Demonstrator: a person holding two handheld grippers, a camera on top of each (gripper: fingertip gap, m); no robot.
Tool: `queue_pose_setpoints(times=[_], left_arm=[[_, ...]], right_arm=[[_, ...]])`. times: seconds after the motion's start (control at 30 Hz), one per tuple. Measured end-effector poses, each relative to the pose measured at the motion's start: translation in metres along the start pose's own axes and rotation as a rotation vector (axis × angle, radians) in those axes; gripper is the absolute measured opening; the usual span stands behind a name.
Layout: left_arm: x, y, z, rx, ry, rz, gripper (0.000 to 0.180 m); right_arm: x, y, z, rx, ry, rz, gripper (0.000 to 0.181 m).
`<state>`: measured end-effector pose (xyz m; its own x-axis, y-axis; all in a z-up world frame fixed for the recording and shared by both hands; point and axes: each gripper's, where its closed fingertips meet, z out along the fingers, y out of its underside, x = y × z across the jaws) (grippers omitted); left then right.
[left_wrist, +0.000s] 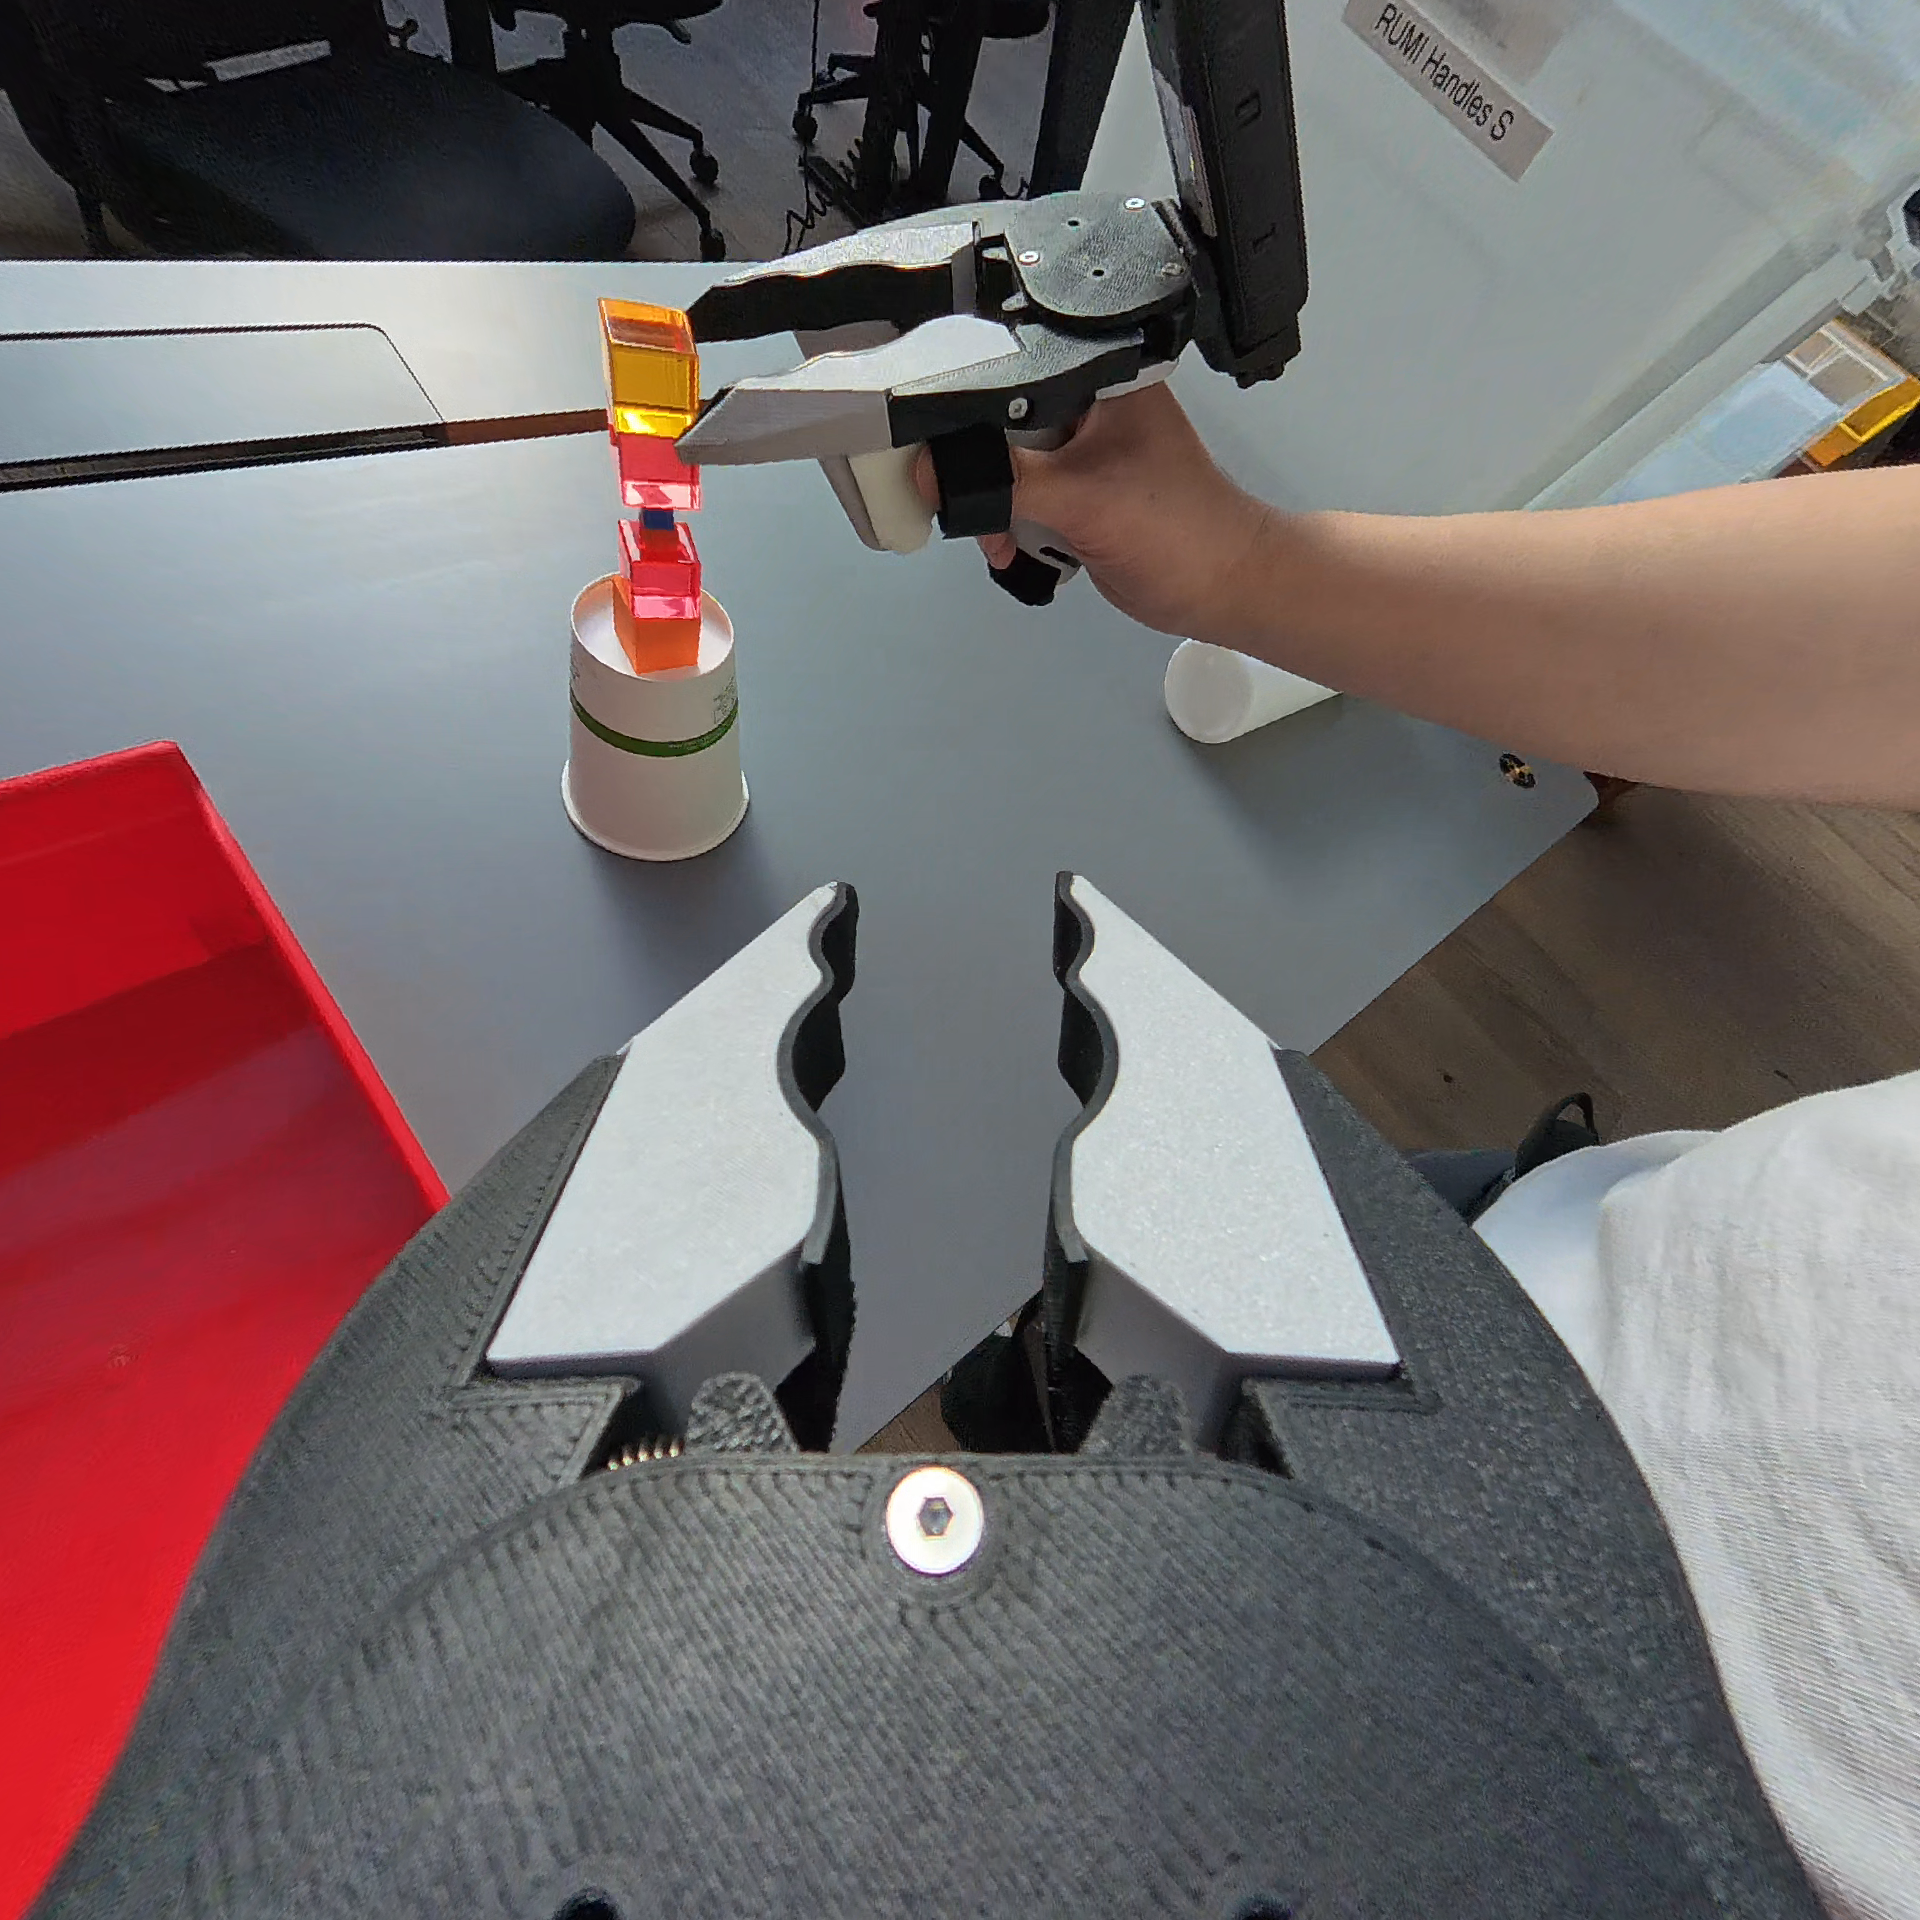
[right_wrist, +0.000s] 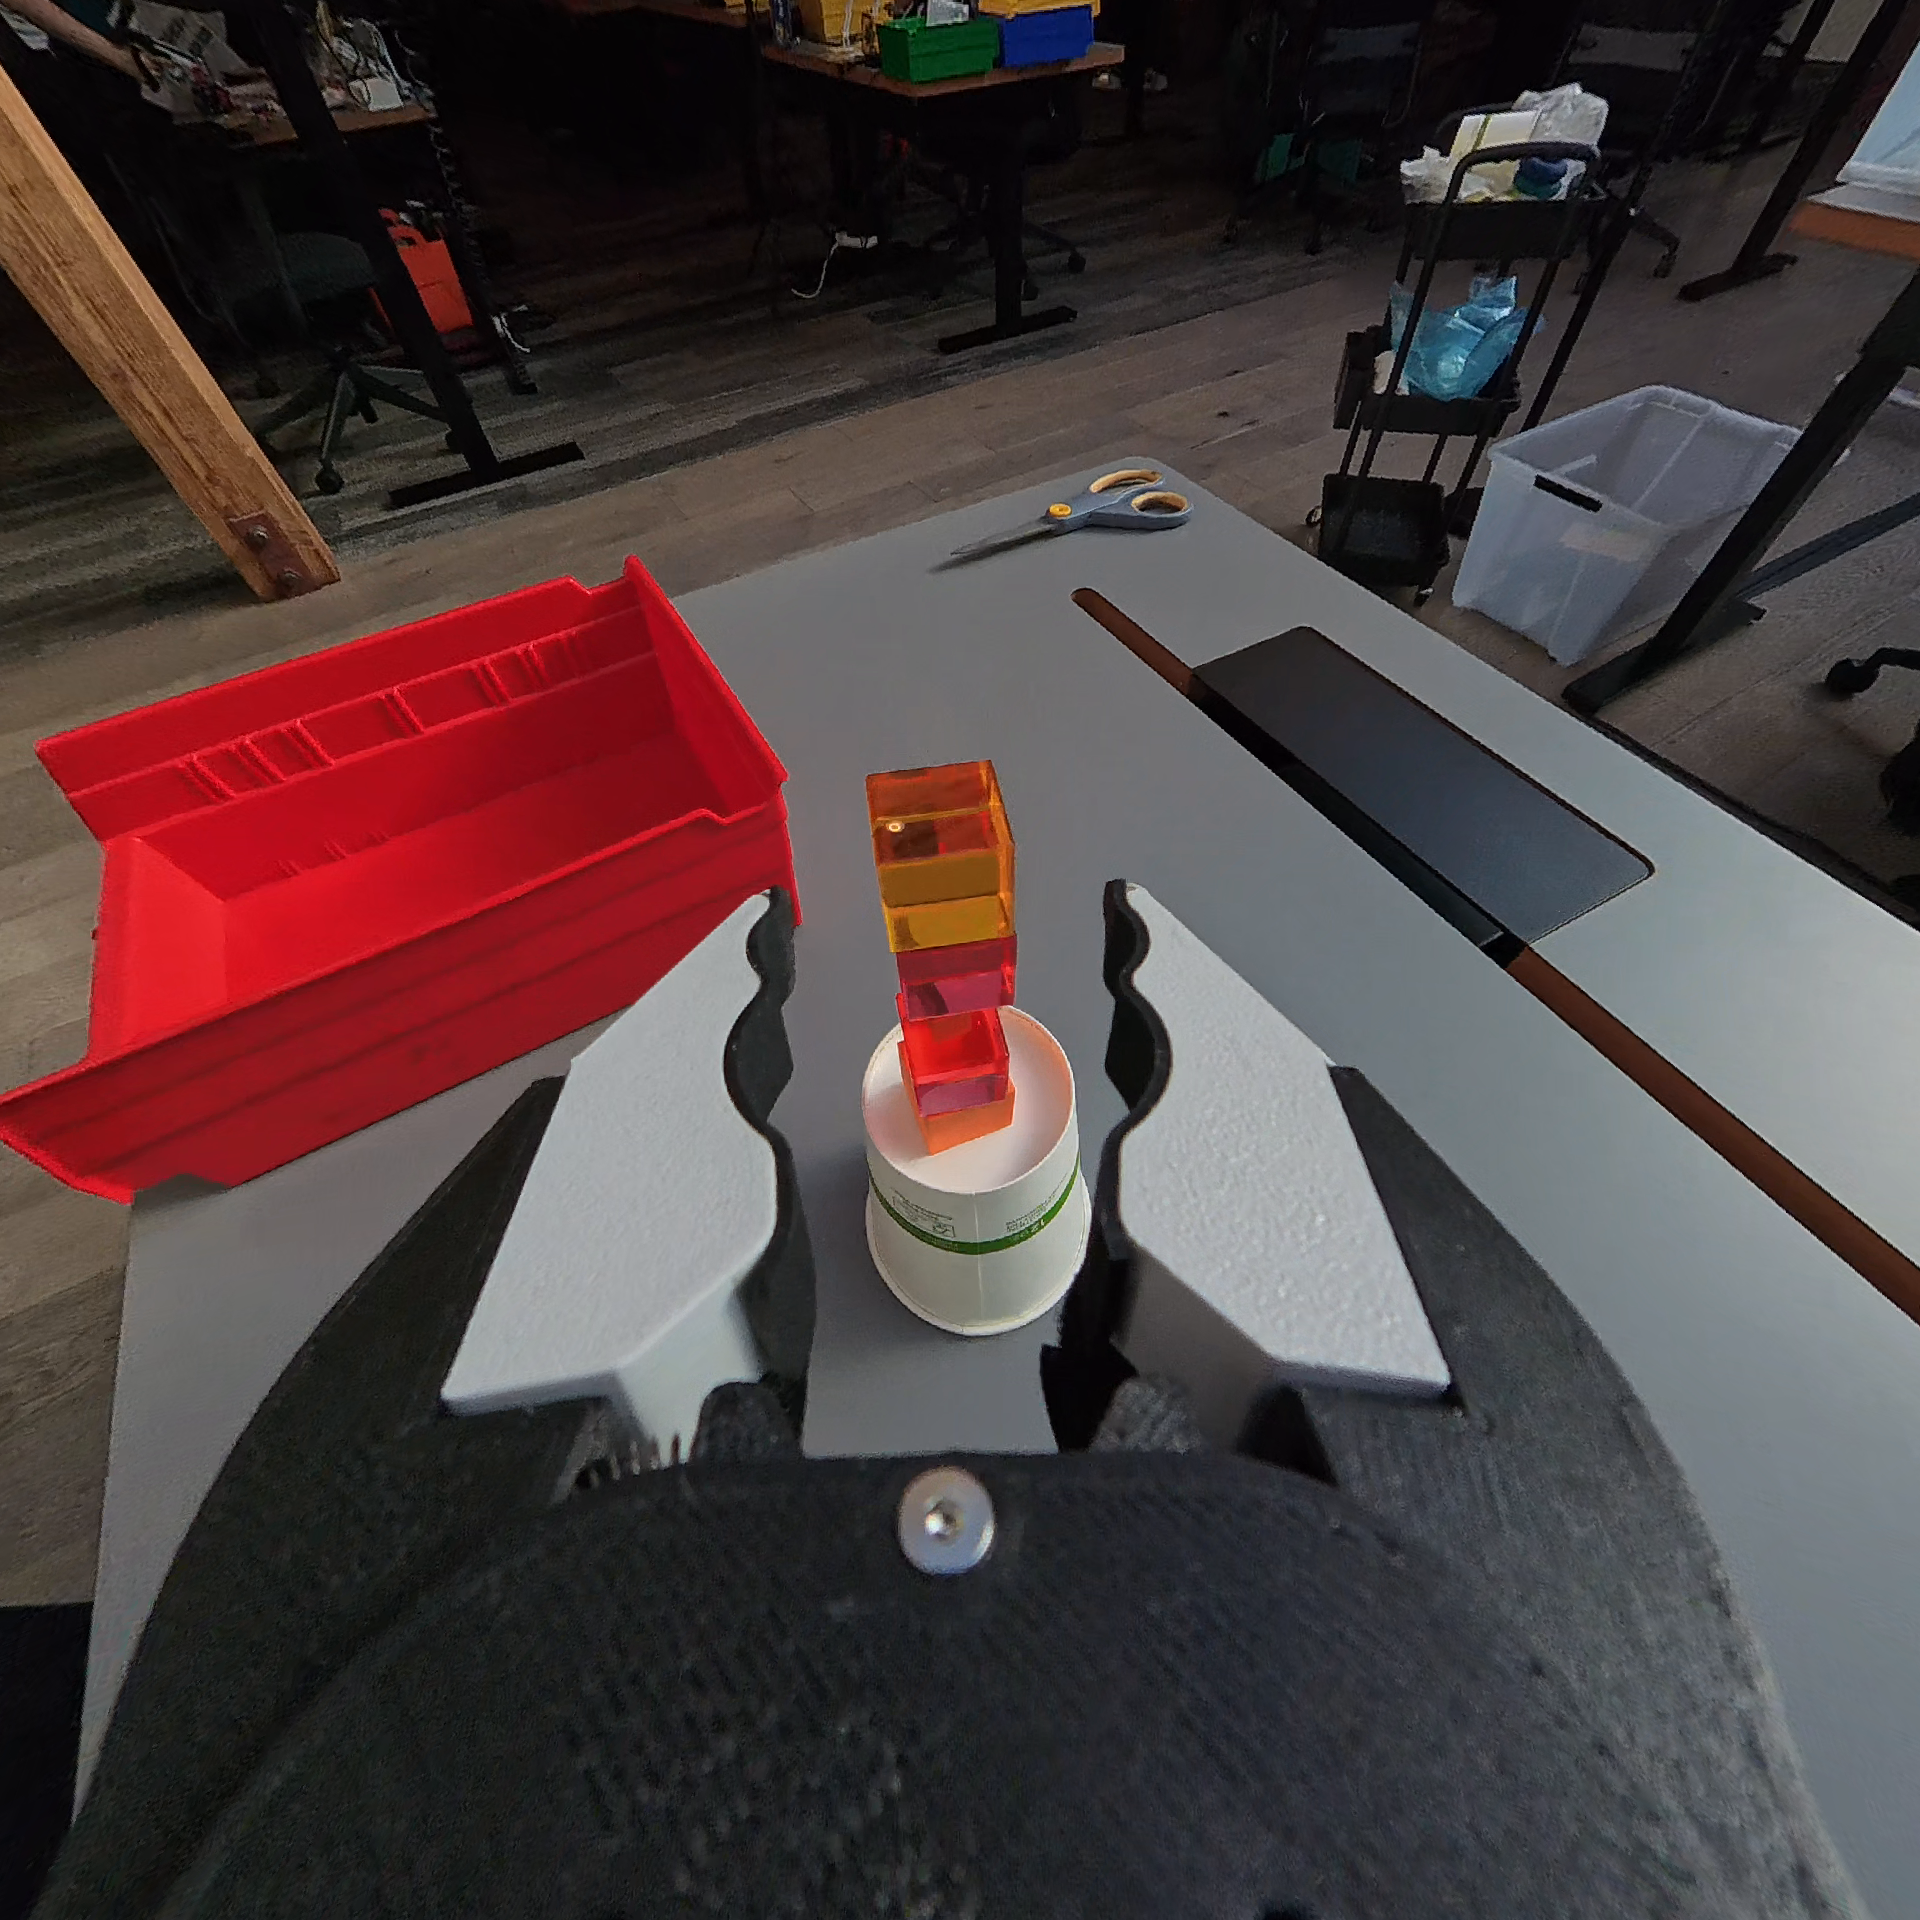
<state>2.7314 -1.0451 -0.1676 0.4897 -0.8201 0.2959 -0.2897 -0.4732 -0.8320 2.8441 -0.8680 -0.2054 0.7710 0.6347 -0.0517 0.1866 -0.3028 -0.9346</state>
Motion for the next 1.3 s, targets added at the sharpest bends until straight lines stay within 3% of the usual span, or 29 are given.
queue_pose_setpoints(times=[0.13,0.2,0.33,0.47,0.6,0.7,0.83,0.93,1.1,1.3], left_arm=[[-0.014,-0.007,0.013,-0.013,0.073,0.017,0.036],[-0.022,-0.006,0.019,-0.054,0.107,0.037,0.037],[-0.039,-0.007,0.033,-0.134,0.176,0.097,0.04],[-0.074,-0.026,0.075,-0.179,0.229,0.18,0.059],[-0.11,-0.069,0.14,-0.183,0.198,0.162,0.075],[-0.1,-0.076,0.164,-0.236,0.199,0.058,0.062],[-0.117,-0.073,0.173,-0.185,-0.039,0.157,0.073],[-0.111,-0.067,0.185,-0.185,-0.032,0.161,0.064],[-0.103,-0.061,0.192,-0.185,-0.045,0.225,0.031],[-0.104,-0.079,0.177,-0.124,-0.076,0.241,0.029]], right_arm=[[-0.005,0.0,0.01,-0.004,-0.024,-0.035,0.048],[-0.004,-0.001,0.01,-0.002,-0.023,-0.049,0.024],[-0.009,-0.052,-0.018,0.182,-0.007,-0.026,0.024],[-0.02,-0.1,-0.096,0.301,0.018,0.026,0.024],[-0.021,-0.059,-0.173,0.194,0.156,0.127,0.024],[-0.027,-0.002,-0.221,0.059,0.302,0.194,0.024],[-0.042,0.055,-0.257,0.0,0.424,0.336,0.024],[-0.05,0.075,-0.257,-0.002,0.441,0.406,0.024],[-0.055,0.073,-0.242,0.009,0.38,0.417,0.024],[-0.061,0.059,-0.217,0.027,0.3,0.393,0.024]])
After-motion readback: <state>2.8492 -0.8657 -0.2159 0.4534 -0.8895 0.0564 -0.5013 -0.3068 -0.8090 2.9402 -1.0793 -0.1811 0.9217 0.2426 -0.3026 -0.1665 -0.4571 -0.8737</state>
